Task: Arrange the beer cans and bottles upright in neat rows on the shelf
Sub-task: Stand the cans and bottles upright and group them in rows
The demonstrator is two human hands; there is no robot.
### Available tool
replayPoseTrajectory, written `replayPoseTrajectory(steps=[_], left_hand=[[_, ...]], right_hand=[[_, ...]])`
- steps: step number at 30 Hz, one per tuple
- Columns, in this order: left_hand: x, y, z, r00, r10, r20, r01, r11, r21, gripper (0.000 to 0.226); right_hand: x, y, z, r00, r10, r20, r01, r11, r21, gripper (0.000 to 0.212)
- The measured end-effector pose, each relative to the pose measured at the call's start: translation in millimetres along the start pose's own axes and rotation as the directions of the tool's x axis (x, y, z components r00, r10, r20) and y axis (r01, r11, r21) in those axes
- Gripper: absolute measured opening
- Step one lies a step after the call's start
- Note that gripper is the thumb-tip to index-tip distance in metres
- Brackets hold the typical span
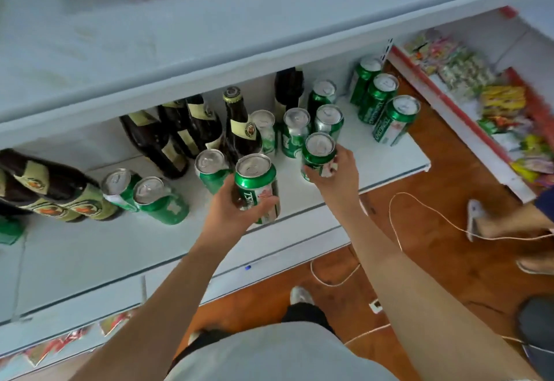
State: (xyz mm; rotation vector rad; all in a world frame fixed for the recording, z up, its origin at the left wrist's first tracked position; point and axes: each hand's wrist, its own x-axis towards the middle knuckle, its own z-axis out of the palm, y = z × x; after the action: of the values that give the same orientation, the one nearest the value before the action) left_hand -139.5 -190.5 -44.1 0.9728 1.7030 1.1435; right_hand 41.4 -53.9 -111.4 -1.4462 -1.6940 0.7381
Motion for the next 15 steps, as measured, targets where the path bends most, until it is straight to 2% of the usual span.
replayPoseTrajectory(steps=[1, 4, 6, 10, 15], left_hand=[[-0.5, 2.8, 4.7, 1.000, -0.019, -0.009, 0.019, 0.999, -0.039, 0.066], [-7.0, 9.1, 6.5, 0.998, -0.058, 0.000, 0.058, 0.991, -0.120, 0.050], [-15.5, 9.9, -3.2, 0.997, -0.079, -0.004, 0.077, 0.980, -0.182, 0.047], [-45.1, 5.5, -43.6, 0.994, -0.090, -0.068, 0.069, 0.962, -0.265, 0.044], [-107.8, -20.7, -140.2, 0.968, -0.049, -0.246, -0.028, 0.953, -0.302, 0.047]], right_hand=[[-3.0, -2.6, -7.5, 1.000, -0.008, 0.024, 0.007, 0.999, 0.051, 0.068], [-17.8, -25.7, -34.2, 0.987, 0.057, 0.151, -0.102, 0.945, 0.312, 0.063], [-27.6, -52.3, -47.3, 0.965, 0.033, 0.260, -0.143, 0.897, 0.417, 0.056], [-49.4, -116.5, -43.9, 0.889, -0.094, 0.449, -0.152, 0.863, 0.482, 0.043], [-107.3, -197.7, 25.7, 0.788, -0.246, 0.564, -0.133, 0.826, 0.547, 0.042]])
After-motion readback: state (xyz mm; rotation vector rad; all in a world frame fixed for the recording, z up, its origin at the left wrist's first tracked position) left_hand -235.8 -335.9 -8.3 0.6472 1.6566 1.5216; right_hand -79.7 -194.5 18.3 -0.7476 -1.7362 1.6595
